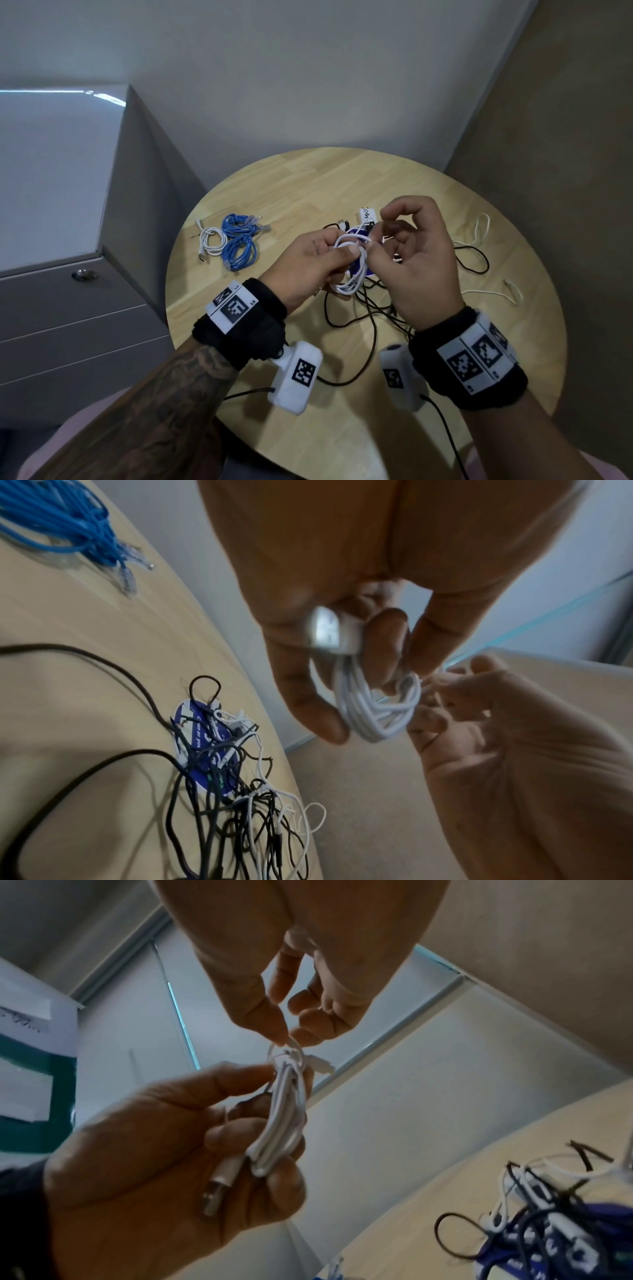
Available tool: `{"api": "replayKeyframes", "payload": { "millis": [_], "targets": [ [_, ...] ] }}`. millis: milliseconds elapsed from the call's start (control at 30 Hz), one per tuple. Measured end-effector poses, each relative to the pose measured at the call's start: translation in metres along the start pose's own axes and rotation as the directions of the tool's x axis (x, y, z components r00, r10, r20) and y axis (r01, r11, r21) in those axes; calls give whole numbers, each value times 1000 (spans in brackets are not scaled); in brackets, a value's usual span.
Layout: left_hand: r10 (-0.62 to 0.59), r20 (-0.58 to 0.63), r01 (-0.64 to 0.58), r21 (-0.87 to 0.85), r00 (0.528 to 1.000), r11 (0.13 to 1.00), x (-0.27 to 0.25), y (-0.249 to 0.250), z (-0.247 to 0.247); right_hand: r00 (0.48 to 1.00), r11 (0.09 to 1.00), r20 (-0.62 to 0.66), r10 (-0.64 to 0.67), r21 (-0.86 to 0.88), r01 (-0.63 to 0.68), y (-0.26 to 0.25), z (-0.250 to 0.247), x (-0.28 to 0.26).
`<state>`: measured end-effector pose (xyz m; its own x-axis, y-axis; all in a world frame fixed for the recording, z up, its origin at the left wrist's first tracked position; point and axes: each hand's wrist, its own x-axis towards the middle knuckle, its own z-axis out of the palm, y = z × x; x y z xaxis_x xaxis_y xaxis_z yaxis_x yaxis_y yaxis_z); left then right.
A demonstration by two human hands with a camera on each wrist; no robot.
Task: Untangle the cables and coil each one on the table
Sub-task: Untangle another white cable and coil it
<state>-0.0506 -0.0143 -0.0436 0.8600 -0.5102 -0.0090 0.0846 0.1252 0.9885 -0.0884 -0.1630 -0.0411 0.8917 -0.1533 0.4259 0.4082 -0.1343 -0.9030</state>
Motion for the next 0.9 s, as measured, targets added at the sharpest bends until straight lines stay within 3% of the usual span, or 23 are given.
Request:
{"api": "replayKeyframes", "payload": {
  "millis": [133,300,500,600,733,900],
  "targets": [
    [10,-58,-4,106,998,994,-2,-1,-4,994,981,87,-70,-176,84,2,3,-3],
    [120,-56,-106,204,991,973,-4,-1,-2,993,995,66,101,-22,-100,7,-3,3],
    [101,-34,-92,204,994,975,-1,-5,-3,961,957,258,98,-290,-20,11,-20,8],
    [13,21,-14,95,1000,995,-1,-7,-2,968,892,249,28,-443,88,13,-23,10],
    [-79,107,88,-87,991,992,1,-7,-6,988,875,155,-7,-478,81,14,-28,13],
    [-63,92,73,-111,994,991,1,-12,-9,952,945,238,192,-308,-114,16,-28,10]
  ]
}}
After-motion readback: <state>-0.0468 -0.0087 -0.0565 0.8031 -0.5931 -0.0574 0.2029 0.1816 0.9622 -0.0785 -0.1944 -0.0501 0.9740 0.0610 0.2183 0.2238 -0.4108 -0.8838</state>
